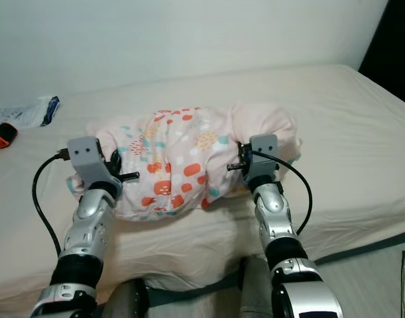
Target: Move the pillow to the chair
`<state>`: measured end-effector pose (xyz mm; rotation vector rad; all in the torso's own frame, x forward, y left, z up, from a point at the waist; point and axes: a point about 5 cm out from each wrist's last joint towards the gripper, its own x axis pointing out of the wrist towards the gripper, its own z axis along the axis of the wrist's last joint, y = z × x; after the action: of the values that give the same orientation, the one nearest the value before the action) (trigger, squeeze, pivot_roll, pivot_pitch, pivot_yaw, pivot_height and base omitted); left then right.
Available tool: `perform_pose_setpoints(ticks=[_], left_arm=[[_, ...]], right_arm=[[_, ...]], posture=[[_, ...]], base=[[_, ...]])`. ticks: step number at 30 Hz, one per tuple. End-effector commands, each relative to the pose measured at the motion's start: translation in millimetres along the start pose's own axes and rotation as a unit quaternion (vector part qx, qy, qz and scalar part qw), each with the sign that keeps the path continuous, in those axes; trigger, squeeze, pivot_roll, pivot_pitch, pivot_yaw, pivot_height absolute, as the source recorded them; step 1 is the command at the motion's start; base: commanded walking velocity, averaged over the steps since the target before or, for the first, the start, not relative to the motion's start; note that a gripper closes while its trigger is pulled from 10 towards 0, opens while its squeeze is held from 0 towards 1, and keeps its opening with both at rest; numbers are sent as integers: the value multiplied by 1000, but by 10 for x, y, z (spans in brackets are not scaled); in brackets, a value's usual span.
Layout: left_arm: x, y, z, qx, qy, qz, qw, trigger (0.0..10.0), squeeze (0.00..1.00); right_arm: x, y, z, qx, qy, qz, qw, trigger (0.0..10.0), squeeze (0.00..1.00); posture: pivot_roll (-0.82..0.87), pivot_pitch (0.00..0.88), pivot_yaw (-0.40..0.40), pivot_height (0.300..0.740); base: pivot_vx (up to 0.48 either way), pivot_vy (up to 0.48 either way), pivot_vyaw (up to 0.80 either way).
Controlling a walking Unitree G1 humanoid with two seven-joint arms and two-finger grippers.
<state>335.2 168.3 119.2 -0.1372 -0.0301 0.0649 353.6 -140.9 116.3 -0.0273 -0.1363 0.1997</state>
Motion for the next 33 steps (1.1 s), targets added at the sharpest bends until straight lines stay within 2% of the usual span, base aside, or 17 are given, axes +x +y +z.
perform_pose_setpoints(ticks=[1, 3, 14, 22, 27, 33], left_arm=[[-3, -73, 11, 21, -8, -26, 999, 10000, 0], [-28, -79, -64, 50, 8, -33, 998, 10000, 0], [-124, -82, -155, 43, 15, -37, 998, 10000, 0], [-121, -45, -129, 39, 8, -30, 999, 10000, 0], [-135, -55, -146, 53, 9, -37, 998, 10000, 0], [-132, -74, -137, 47, 2, -38, 998, 10000, 0]], right_arm=[[12, 157, -18, -2, 2, 36, 999, 10000, 0], [-35, 173, -98, 1, 18, 42, 999, 10000, 0], [-106, 220, -177, 11, 27, 49, 998, 10000, 0], [-83, 222, -149, 4, 23, 55, 998, 10000, 0], [-80, 226, -138, 2, 20, 58, 998, 10000, 0], [-75, 241, -129, 5, 18, 61, 998, 10000, 0]], posture=[[-56, 0, 14, 605], [-58, 0, 17, 615], [-61, 0, 26, 645], [-56, 0, 18, 680], [-57, 0, 18, 705], [-55, 0, 15, 730]], base=[[0, 0, 0], [0, 0, 0], [0, 0, 0], [0, 0, 0], [0, 0, 0], [0, 0, 0]])
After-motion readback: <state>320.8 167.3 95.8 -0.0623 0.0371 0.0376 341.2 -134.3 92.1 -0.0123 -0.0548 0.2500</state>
